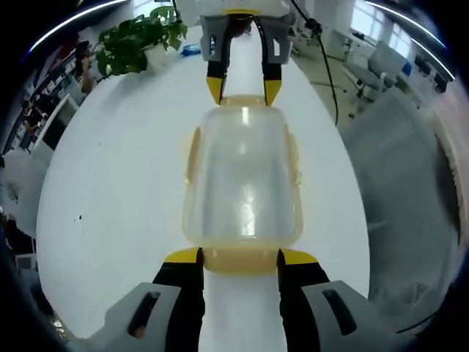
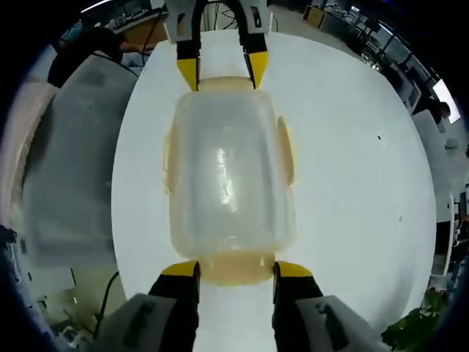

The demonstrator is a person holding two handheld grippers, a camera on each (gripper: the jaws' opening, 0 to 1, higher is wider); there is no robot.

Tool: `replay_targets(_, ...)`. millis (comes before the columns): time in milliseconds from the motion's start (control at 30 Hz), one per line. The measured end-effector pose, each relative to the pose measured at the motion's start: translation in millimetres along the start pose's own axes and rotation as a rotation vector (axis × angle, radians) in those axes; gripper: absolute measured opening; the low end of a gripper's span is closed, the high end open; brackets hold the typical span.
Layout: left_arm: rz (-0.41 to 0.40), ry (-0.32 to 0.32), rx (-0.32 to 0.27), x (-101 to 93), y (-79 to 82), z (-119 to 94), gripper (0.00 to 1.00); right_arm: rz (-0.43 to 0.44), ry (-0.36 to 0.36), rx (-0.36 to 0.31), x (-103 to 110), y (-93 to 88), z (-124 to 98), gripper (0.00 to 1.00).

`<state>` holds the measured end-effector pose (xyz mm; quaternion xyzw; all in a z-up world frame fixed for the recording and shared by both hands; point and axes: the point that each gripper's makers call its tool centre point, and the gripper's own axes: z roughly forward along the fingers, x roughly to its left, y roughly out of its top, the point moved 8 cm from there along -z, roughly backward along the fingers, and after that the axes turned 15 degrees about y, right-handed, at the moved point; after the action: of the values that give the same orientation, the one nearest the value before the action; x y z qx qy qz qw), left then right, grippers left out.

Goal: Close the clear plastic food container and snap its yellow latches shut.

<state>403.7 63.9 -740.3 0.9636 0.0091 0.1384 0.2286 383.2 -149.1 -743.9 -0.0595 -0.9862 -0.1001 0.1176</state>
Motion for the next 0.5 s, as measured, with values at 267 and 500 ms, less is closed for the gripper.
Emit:
replay_targets(267, -0.026, -0.001, 0.004, -1.7, -4.5, 7.2, 0.37, -0.009, -0.005, -0.005, -3.0, -0.9, 1.2, 0.36)
replay_targets(500, -0.042, -0.009, -0.001, -1.8, -5.8, 7.2, 0.38, -0.002, 0.004, -0.015, -3.2, -2.2, 2.5, 0.37)
